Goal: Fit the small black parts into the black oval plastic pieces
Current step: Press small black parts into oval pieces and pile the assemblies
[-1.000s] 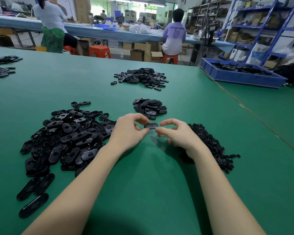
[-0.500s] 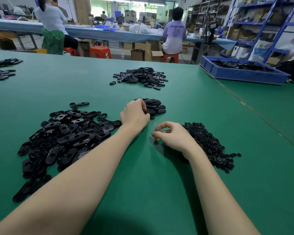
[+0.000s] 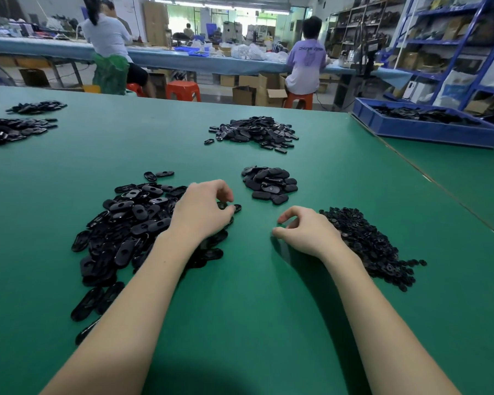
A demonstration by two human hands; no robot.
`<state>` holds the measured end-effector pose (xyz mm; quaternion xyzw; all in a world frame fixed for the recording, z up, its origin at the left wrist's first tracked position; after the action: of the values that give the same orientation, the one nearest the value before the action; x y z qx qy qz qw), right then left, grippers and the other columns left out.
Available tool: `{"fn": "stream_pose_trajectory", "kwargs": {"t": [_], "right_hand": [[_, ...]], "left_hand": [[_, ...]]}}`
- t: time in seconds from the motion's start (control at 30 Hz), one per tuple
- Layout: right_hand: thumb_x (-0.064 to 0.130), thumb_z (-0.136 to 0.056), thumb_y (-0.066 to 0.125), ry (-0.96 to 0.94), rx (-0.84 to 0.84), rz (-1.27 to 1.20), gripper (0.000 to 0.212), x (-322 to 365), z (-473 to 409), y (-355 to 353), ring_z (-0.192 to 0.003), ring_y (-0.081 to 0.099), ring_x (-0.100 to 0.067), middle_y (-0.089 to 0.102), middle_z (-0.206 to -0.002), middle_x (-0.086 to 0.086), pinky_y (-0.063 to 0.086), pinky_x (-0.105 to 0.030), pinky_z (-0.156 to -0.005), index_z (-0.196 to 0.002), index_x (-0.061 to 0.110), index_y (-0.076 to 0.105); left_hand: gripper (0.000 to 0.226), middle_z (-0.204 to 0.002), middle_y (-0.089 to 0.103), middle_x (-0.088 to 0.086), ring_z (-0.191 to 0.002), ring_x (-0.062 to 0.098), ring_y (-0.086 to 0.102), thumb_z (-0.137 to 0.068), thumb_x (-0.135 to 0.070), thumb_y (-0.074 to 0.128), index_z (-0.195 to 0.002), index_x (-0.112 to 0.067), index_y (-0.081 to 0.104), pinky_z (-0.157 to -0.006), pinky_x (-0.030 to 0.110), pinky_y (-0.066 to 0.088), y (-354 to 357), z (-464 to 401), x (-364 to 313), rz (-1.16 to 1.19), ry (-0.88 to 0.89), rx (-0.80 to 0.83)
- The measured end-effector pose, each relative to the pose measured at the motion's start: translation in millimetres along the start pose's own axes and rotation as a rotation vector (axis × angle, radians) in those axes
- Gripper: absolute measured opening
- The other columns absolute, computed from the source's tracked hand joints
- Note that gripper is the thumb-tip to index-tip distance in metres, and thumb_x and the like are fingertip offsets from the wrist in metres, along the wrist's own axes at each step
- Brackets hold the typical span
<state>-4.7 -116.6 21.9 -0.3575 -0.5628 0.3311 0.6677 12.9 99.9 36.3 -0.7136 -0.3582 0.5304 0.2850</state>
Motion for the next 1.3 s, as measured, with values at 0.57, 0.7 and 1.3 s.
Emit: {"fn": "stream_pose_trajectory", "kwargs": {"t": [0.57, 0.7, 1.3], "right_hand": [[0.051, -0.090, 0.053, 0.023, -0.146, 0.201, 0.024, 13.6, 4.2, 16.0, -0.097, 0.061, -0.027, 0.068, -0.105, 0.000, 0.040, -0.033, -0.076, -0.107, 0.035, 0.052], [0.050, -0.090, 0.053, 0.016, -0.145, 0.197, 0.023, 13.6, 4.8, 16.2, -0.092, 0.058, -0.026, 0.067, -0.103, 0.001, 0.040, -0.032, -0.075, -0.106, 0.035, 0.052], [0.039, -0.090, 0.065, -0.084, 0.073, -0.088, 0.009, -5.7, 0.0, -23.2, -0.064, 0.062, -0.004, 0.077, -0.082, 0.012, 0.051, -0.028, -0.072, -0.089, 0.032, 0.070]], "left_hand": [[0.024, -0.121, 0.061, -0.002, -0.126, 0.026, 0.041, -0.091, -0.044, 0.063, -0.110, -0.032, 0.069, -0.105, 0.043, 0.034, -8.3, 11.4, 23.1, -0.272, -0.144, -0.021], [0.008, -0.109, 0.060, -0.004, -0.118, 0.025, 0.044, -0.090, -0.029, 0.063, -0.098, -0.029, 0.064, -0.099, 0.040, 0.035, -7.2, 13.0, 19.1, -0.229, -0.119, -0.055], [0.011, -0.080, 0.073, 0.002, -0.066, 0.012, 0.066, -0.086, -0.011, 0.074, -0.084, -0.018, 0.066, -0.052, 0.018, 0.048, 33.8, 28.4, -49.3, 0.978, -0.359, 0.200]]}}
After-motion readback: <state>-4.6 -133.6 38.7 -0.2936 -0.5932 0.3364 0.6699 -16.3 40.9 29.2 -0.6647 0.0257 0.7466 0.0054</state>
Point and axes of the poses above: each hand's wrist, its own z-axis away from the middle knuckle, its own y-axis out of the palm, x = y × z, the point moved 1 cm from there along -z, towards the middle knuckle
